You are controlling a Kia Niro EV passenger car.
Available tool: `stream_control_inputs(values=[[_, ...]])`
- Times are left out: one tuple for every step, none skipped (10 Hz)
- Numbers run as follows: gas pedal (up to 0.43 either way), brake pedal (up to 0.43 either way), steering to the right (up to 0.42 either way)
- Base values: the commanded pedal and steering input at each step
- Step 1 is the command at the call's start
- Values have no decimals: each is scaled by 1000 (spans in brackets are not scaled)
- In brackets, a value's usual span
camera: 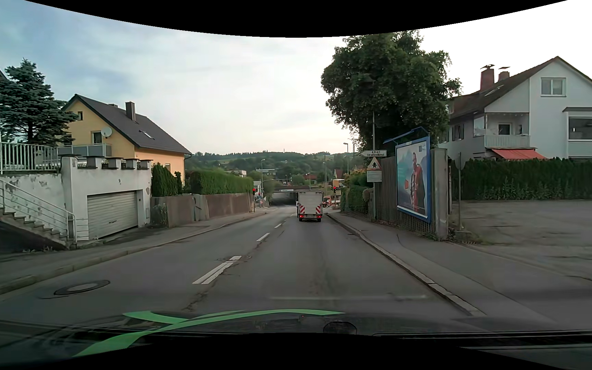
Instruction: Follow the waypoints while adhering to traffic rules and regulations
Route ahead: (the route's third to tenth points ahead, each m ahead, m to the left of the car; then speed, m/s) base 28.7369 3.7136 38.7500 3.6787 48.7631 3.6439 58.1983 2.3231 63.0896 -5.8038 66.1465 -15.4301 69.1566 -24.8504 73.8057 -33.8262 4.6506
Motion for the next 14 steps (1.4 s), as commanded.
stream_control_inputs(values=[[0, 213, -7], [0, 213, -8], [0, 213, -8], [0, 213, -10], [0, 213, -11], [0, 213, -11], [0, 213, -6], [0, 213, -5], [0, 213, -5], [0, 213, -4], [0, 213, -4], [0, 213, -4], [0, 213, -7], [0, 213, -12]])
